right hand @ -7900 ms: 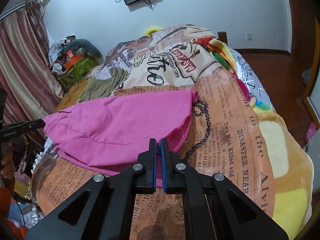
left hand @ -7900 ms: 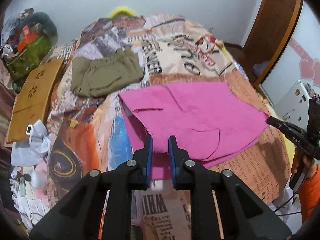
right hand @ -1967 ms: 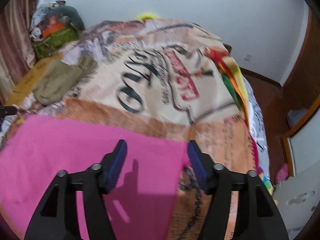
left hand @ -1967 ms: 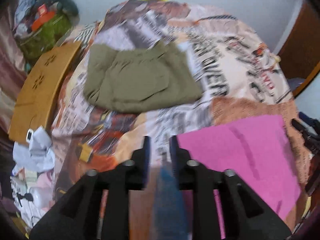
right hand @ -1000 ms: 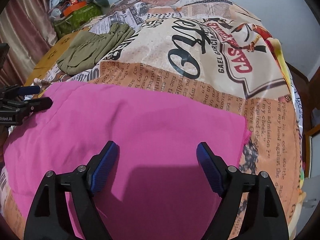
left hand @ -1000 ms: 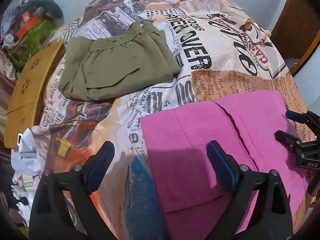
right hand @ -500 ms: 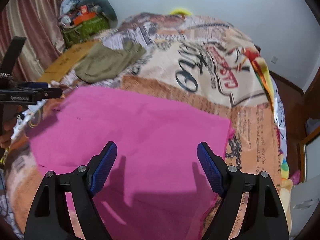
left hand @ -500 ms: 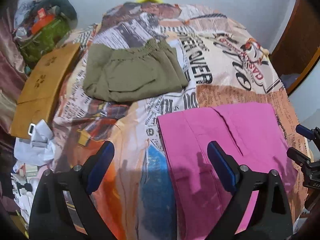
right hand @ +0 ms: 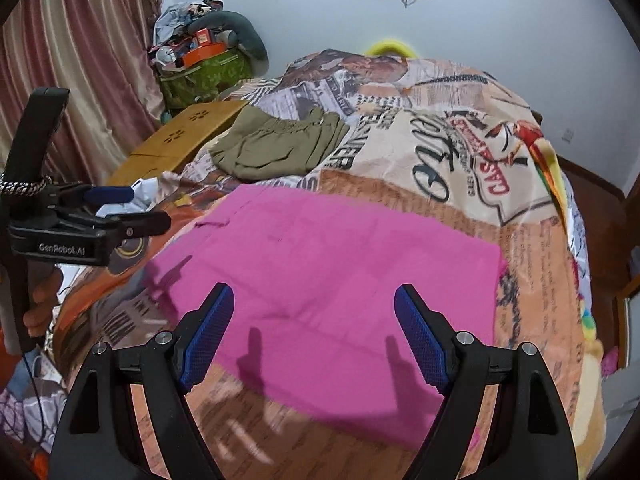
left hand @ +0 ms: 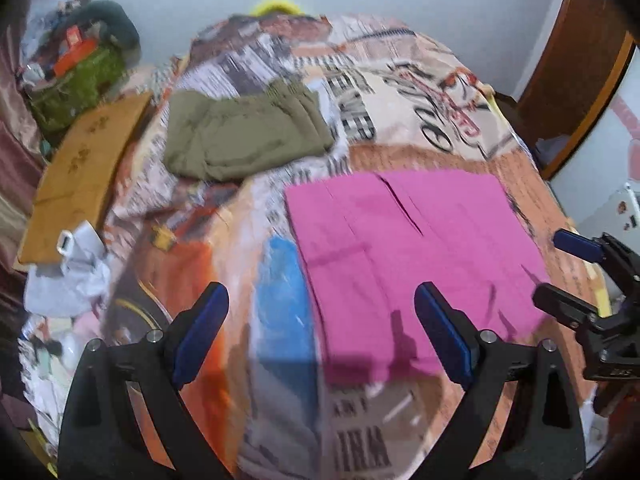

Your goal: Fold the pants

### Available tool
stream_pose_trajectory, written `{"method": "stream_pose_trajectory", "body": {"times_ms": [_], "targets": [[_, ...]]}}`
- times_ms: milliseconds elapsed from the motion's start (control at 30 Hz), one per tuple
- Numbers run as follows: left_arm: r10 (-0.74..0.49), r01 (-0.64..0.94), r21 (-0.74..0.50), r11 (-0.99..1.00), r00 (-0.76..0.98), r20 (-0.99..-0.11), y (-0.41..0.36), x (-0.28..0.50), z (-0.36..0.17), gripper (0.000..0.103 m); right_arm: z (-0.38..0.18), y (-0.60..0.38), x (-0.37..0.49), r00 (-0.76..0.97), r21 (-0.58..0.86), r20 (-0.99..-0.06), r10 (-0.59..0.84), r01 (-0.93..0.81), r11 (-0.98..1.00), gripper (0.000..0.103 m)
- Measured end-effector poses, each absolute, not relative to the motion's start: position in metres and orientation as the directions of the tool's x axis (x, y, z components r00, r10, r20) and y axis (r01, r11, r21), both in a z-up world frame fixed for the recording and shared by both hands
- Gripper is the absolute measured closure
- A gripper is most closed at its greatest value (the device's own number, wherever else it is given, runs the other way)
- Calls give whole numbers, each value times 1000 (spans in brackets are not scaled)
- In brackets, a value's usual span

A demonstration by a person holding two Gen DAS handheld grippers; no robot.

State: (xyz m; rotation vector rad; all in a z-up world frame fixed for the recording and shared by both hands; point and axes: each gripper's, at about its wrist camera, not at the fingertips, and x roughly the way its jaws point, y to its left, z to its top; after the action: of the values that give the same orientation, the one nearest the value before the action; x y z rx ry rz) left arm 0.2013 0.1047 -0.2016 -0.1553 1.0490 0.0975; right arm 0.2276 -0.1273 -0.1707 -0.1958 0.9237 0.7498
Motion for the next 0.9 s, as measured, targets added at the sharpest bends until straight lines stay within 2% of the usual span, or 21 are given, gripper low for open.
{"method": "stream_pose_trajectory", "body": {"times_ms": [167,433,567,900], "targets": [[-23,-153,-105,983,460,-888,97,192,-212,8,-181,-139,223,365,176,-794,486,-628,758,23],[-210,-203,-294,934,352,-912,92,184,-238,8,-202,-155,231,332,212,-820,467,-581,786,23],[-225,-228,-311,923,336,-914,86,186,-244,8,-212,-153,231,299,220,-836,461,-586,780,23],[-361,-312,-462,830,332,-871,92,193,-251,7,-224,-152,230,262,237,-845,467,-599,765,22]]}}
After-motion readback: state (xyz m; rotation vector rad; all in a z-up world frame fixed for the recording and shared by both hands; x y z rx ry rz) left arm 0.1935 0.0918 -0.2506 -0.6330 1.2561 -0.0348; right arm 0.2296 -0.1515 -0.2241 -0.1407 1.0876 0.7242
